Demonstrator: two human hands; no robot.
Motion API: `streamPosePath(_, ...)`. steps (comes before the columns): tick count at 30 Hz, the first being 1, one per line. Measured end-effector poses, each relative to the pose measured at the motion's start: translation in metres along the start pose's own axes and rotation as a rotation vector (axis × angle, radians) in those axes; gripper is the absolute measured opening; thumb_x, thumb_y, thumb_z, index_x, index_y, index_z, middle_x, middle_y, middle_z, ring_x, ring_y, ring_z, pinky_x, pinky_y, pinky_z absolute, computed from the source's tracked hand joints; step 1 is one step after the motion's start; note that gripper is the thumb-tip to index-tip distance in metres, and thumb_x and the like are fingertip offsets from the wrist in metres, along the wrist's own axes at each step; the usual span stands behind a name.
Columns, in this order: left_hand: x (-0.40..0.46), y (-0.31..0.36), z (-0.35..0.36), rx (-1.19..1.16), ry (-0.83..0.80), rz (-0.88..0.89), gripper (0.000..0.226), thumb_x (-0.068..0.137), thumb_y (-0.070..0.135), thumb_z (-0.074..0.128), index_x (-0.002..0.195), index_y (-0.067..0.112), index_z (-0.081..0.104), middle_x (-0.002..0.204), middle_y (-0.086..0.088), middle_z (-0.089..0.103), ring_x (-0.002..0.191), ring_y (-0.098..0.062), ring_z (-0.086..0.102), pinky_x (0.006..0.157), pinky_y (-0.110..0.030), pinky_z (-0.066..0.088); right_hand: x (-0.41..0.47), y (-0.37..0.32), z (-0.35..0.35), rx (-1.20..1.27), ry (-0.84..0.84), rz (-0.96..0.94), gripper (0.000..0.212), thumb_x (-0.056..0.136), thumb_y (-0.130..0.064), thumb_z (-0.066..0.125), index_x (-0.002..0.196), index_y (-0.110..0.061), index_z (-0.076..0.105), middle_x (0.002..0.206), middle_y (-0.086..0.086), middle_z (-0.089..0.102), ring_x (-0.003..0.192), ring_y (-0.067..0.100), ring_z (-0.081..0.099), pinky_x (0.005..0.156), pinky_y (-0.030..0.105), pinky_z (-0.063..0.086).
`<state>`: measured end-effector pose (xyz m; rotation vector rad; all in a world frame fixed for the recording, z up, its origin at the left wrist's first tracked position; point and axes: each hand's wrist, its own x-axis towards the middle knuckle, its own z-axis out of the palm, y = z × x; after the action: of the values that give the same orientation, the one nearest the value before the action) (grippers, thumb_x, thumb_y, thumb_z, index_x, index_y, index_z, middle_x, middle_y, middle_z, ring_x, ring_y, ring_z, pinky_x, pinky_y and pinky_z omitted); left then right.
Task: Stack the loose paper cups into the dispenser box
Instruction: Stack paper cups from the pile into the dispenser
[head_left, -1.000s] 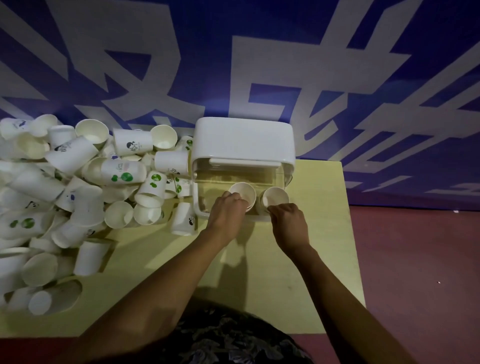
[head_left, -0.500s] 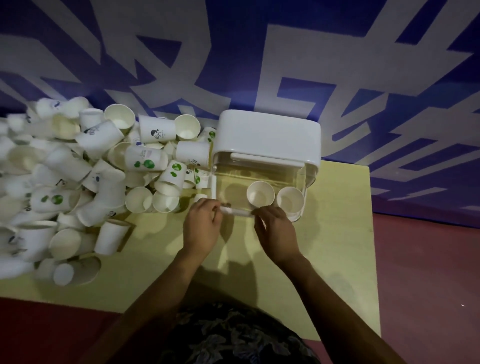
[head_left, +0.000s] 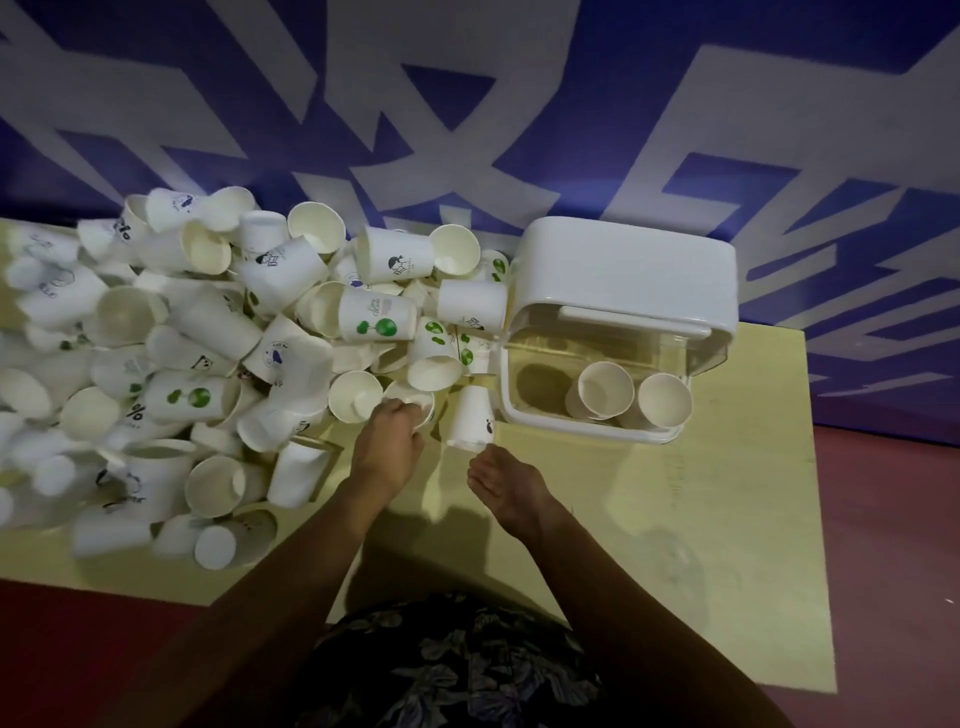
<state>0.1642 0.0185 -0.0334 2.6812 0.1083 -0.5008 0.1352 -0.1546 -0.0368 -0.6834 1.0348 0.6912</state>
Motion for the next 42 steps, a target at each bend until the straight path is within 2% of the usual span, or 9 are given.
streamPosePath(2,-0.001,-0.005,-0.005,-0.009,0.020,0.049,0.032,0.083,0.006,0.061,0.114,0.012,0.066,0.112,-0.010,0.062,0.107,-0.029,0.054,0.090,-0.036,0.047,0.014,0.007,0.009,0.105,0.038,-0.015,0.011,0.098,-0.014,0.053,0.099,-0.007,0.061,0.088,0.010,0.057,0.088,0.017,0.061,0.090,0.028,0.048)
streamPosePath(5,-0.006,-0.012,-0.010,-0.031,0.045,0.115,0.028,0.081,0.005,0.060,0.105,0.014,0.070,0.099,-0.009,0.064,0.095,-0.029,0.056,0.076,-0.034,0.047,0.026,0.011,0.019,0.134,0.107,-0.040,0.014,0.096,-0.012,0.053,0.082,-0.012,0.057,0.069,0.003,0.054,0.057,0.010,0.054,0.072,0.021,0.047)
streamPosePath(9,-0.017,-0.020,-0.015,-0.119,0.079,0.162,0.021,0.085,0.010,0.060,0.103,0.012,0.071,0.096,-0.008,0.065,0.091,-0.026,0.057,0.075,-0.033,0.047,0.024,0.015,0.030,0.162,0.248,-0.102,0.005,0.088,-0.007,0.063,0.092,-0.005,0.062,0.087,0.009,0.063,0.078,0.016,0.060,0.065,0.026,0.049)
streamPosePath(13,-0.030,-0.026,-0.023,-0.215,0.146,0.199,0.018,0.085,0.010,0.063,0.101,0.010,0.071,0.095,-0.006,0.064,0.089,-0.023,0.057,0.076,-0.034,0.051,0.013,0.021,0.033,-0.024,0.336,-0.310,0.008,0.088,-0.005,0.059,0.094,-0.005,0.065,0.100,0.012,0.068,0.094,0.026,0.064,0.077,0.033,0.054)
streamPosePath(18,-0.039,-0.021,-0.038,-0.286,0.224,0.282,0.018,0.088,0.011,0.063,0.104,0.010,0.070,0.099,-0.003,0.063,0.092,-0.020,0.057,0.080,-0.031,0.050,-0.014,0.029,0.025,-0.556,0.445,-0.705,0.012,0.089,-0.012,0.056,0.083,-0.011,0.066,0.084,-0.001,0.070,0.082,0.023,0.065,0.073,0.036,0.057)
streamPosePath(23,-0.042,0.007,-0.052,-0.287,0.302,0.374,0.016,0.089,0.013,0.063,0.103,0.010,0.070,0.096,-0.002,0.064,0.089,-0.019,0.059,0.080,-0.030,0.050,-0.047,0.020,0.013,-0.840,0.537,-1.010,0.010,0.093,-0.015,0.057,0.089,-0.013,0.066,0.077,-0.008,0.067,0.070,0.004,0.060,0.061,0.013,0.043)
streamPosePath(26,-0.041,0.030,-0.056,-0.249,0.338,0.447,0.015,0.090,0.014,0.063,0.102,0.010,0.071,0.094,-0.001,0.064,0.085,-0.016,0.060,0.082,-0.029,0.051,-0.064,0.009,-0.002,-0.947,0.587,-1.184,0.012,0.094,-0.016,0.057,0.085,-0.013,0.062,0.074,-0.003,0.066,0.068,0.011,0.061,0.063,0.028,0.048)
streamPosePath(32,-0.036,0.088,-0.055,-0.295,0.320,0.543,0.017,0.092,0.015,0.060,0.103,0.009,0.071,0.093,-0.002,0.063,0.088,-0.017,0.056,0.074,-0.033,0.050,-0.101,-0.033,-0.041,-1.057,0.755,-1.495,0.009,0.089,-0.006,0.066,0.097,-0.010,0.068,0.092,0.003,0.071,0.083,0.022,0.065,0.067,0.032,0.054)
streamPosePath(42,-0.022,0.176,-0.022,-0.263,0.267,0.596,0.017,0.092,0.013,0.058,0.104,0.010,0.071,0.095,-0.001,0.063,0.091,-0.019,0.056,0.075,-0.033,0.050,-0.116,-0.101,-0.104,-1.303,0.800,-1.430,0.008,0.094,-0.007,0.059,0.099,-0.008,0.066,0.100,0.009,0.069,0.094,0.029,0.060,0.071,0.028,0.046)
